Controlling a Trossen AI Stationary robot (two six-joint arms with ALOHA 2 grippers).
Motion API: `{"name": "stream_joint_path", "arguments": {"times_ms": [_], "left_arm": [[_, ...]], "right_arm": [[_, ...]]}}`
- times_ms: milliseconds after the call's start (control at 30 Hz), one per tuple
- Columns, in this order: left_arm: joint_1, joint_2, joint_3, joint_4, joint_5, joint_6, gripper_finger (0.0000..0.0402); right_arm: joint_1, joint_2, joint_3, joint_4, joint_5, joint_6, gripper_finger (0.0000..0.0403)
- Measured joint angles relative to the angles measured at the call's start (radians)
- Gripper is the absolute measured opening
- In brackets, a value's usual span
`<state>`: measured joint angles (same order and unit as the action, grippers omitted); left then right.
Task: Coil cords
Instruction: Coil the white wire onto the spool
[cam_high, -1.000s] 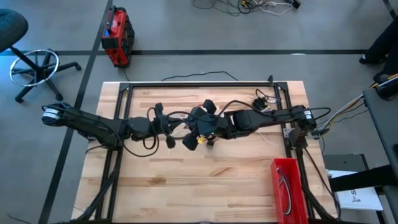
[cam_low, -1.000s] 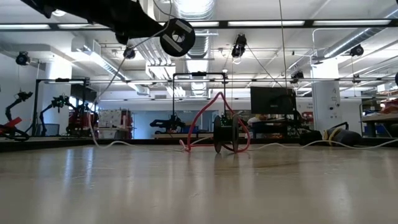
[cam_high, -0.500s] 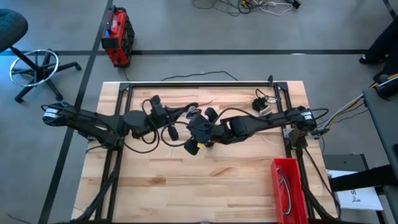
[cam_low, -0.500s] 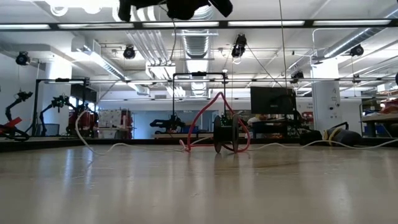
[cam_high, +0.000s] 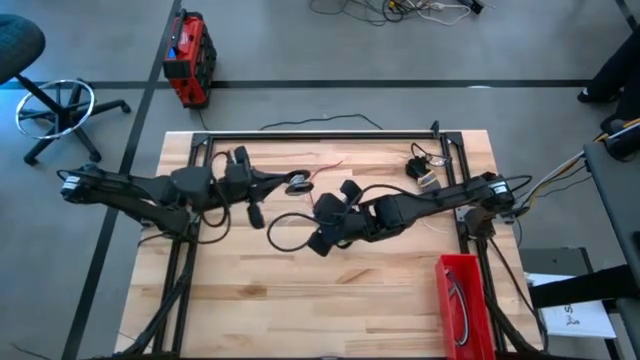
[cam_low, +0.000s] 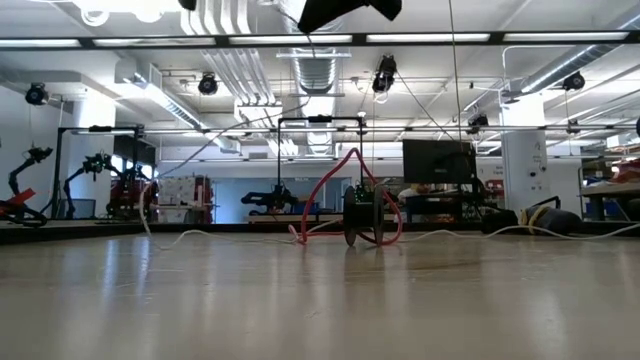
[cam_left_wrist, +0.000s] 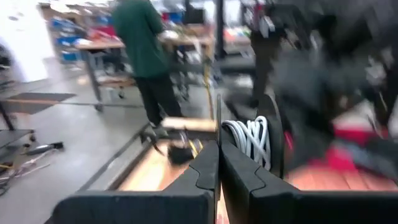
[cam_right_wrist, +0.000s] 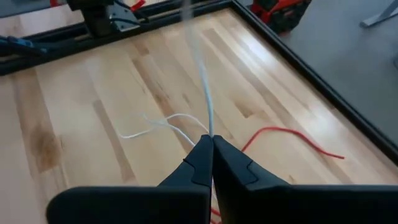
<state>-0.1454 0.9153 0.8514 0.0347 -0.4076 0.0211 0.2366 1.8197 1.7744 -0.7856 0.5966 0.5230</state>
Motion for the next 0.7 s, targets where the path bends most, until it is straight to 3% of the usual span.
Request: {"name": "stream_joint_path", "arguments": {"times_ms": [133, 333, 500, 700], "left_arm": [[0.0, -0.047, -0.054, -0.108, 0.099, 0.034, 0.0], [0.0, -0.058, -0.195, -0.074, 0.156, 0.145, 0.0], [0.006, -0.006, -0.303, 0.139, 0.058, 0.142, 0.0], [0.006, 0.118, -0.334, 0.334, 0.051, 0.139, 0.0]], "right_arm": [[0.003, -0.035, -0.001, -0.005, 0.006, -0.01, 0.0], [0.002, -0.057, -0.001, 0.034, -0.014, -0.022, 0.0], [0.001, -0.046, 0.0, 0.134, -0.108, -0.006, 0.0], [-0.008, -0.009, 0.0, 0.192, -0.125, 0.036, 0.0]]}}
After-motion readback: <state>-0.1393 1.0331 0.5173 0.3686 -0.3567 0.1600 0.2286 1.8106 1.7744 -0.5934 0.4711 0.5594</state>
